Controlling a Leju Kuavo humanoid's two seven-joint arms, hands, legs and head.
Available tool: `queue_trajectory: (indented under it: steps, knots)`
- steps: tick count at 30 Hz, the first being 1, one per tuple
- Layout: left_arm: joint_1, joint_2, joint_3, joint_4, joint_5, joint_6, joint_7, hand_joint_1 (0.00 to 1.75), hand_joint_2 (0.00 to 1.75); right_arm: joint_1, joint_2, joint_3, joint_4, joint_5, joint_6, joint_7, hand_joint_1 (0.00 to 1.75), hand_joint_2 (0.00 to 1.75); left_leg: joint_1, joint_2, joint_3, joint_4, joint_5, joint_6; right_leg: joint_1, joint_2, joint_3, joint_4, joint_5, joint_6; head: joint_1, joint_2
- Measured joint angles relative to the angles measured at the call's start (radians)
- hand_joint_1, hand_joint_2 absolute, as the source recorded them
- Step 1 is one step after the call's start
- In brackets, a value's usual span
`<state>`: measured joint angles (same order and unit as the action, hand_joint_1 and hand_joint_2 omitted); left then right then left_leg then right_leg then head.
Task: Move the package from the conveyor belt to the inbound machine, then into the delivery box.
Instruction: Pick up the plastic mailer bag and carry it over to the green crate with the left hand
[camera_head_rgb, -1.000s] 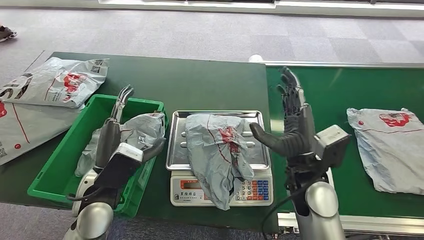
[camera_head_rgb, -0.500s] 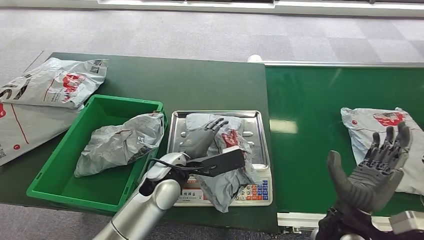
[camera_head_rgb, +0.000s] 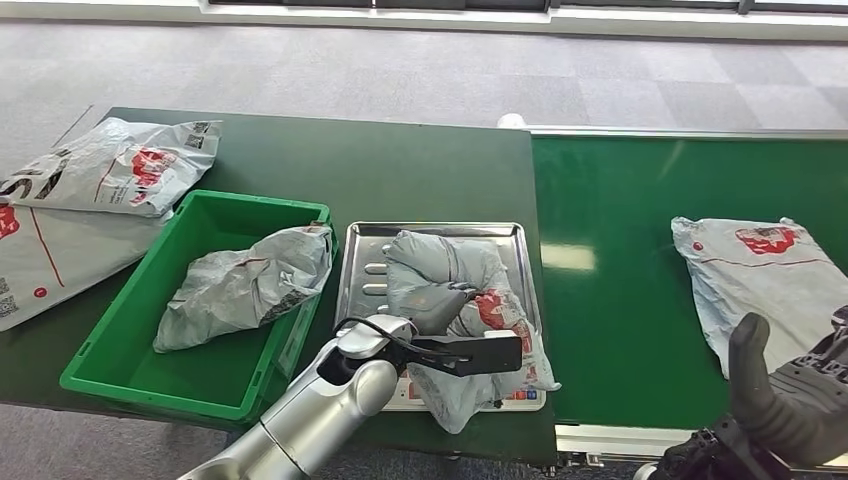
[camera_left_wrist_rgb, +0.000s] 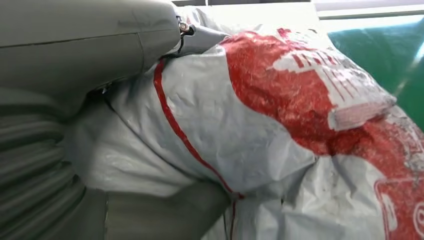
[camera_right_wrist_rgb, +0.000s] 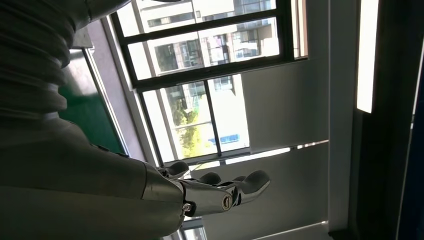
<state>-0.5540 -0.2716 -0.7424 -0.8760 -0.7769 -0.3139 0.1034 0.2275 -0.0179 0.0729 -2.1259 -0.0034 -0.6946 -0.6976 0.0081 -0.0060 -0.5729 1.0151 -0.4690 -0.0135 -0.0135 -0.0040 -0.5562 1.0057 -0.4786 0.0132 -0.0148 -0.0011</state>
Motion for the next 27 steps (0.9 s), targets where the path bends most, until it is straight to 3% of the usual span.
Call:
queue_trajectory:
  steps: [5, 8, 13, 18, 22, 27]
  knots:
    - [-0.012, -0.004, -0.001, 0.016, 0.001, 0.019, -0.001, 1.75, 1.75, 0.0, 0.0, 0.0, -0.005, 0.0, 0.0, -0.001, 0.0, 1.75, 0.0, 0.0, 0.003, 0.0, -0.001, 0.001, -0.001, 0.0, 0.005, 0.0, 0.0, 0.001, 0.0, 0.0]
    - [-0.004, -0.002, 0.015, -0.007, 0.032, 0.081, -0.008, 1.75, 1.75, 0.001, -0.001, 0.0, -0.005, 0.0, 0.0, -0.001, 0.0, 1.75, 0.0, 0.0, 0.005, 0.0, -0.001, 0.001, -0.001, 0.0, 0.005, 0.0, 0.0, 0.001, 0.0, 0.0]
    - [0.046, 0.021, 0.126, -0.177, 0.175, 0.19, -0.032, 1.75, 1.75, 0.018, -0.009, 0.0, -0.005, -0.009, 0.007, 0.0, 0.0, 1.75, 0.0, 0.001, 0.0, 0.0, 0.002, 0.0, -0.001, 0.001, -0.001, 0.0, 0.001, 0.001, 0.0, 0.0]
    - [0.067, 0.052, 0.238, -0.374, 0.274, 0.223, -0.057, 1.75, 1.75, 0.041, -0.011, 0.0, -0.005, -0.005, 0.01, -0.001, 0.0, 1.75, 0.0, 0.0, -0.006, 0.0, 0.003, 0.0, 0.0, 0.001, -0.007, 0.001, 0.001, 0.001, 0.0, 0.0]
    - [0.075, 0.068, 0.285, -0.462, 0.294, 0.245, -0.074, 1.75, 1.75, 0.049, -0.011, 0.0, -0.005, -0.003, 0.008, -0.001, 0.0, 1.75, 0.0, 0.0, -0.008, 0.0, 0.003, 0.0, 0.0, 0.001, -0.01, 0.001, 0.001, 0.001, 0.0, 0.0]
    - [0.077, 0.122, 0.343, -0.577, 0.319, 0.362, -0.117, 1.75, 1.75, 0.072, -0.014, -0.001, -0.005, -0.013, -0.001, 0.001, 0.0, 1.75, 0.0, 0.001, -0.01, 0.0, 0.003, 0.0, 0.0, 0.002, -0.011, 0.001, 0.001, 0.001, 0.0, 0.0]
